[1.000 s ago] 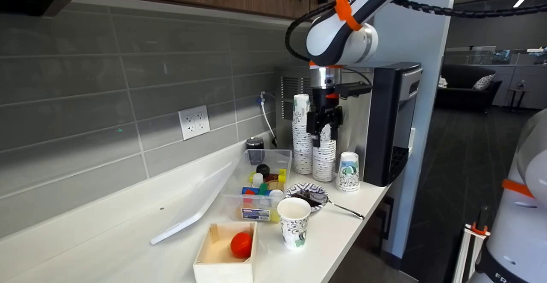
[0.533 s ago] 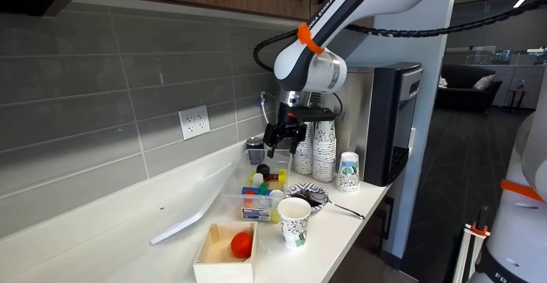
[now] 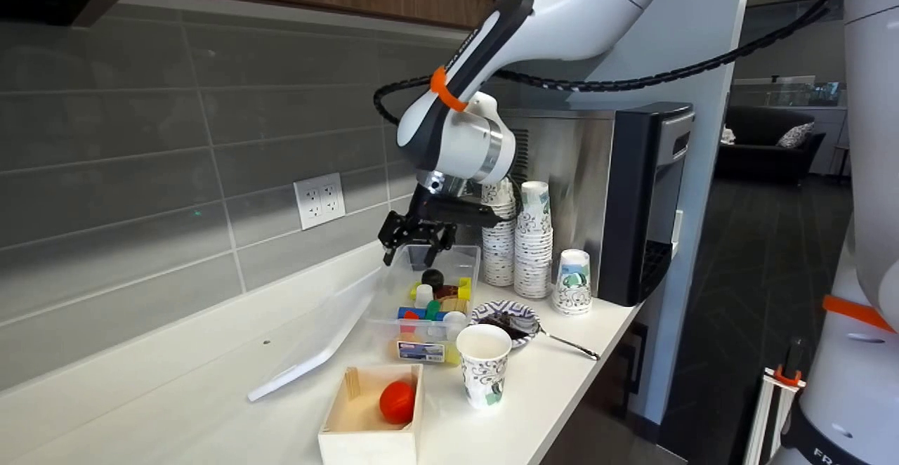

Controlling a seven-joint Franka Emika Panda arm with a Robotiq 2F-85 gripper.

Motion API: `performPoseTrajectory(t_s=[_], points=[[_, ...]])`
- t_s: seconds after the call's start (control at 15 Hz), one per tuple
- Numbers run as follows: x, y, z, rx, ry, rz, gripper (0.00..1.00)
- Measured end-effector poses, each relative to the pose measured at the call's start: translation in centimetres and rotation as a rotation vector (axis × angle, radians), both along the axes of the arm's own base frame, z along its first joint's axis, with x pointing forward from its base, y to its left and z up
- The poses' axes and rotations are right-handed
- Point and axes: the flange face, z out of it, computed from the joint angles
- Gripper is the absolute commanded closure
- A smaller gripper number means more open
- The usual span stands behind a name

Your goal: Pick up the lid and put it on the bowl

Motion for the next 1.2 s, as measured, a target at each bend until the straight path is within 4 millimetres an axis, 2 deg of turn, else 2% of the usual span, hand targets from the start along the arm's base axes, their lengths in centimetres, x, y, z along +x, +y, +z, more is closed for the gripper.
performPoseTrajectory(t_s=[0.4, 0.73, 0.87, 1.2], points=[[3.9, 1.4, -2.5, 0.066, -0.009, -0.02, 0.0], [6.0, 1.9, -4.9, 0.097, 0.005, -0.02, 0.0], [6.5, 2.2, -5.8, 0.109, 0.01, -0.019, 0.26], [6.9, 2.4, -6.8, 0.12, 0.02, -0.021, 0.65]])
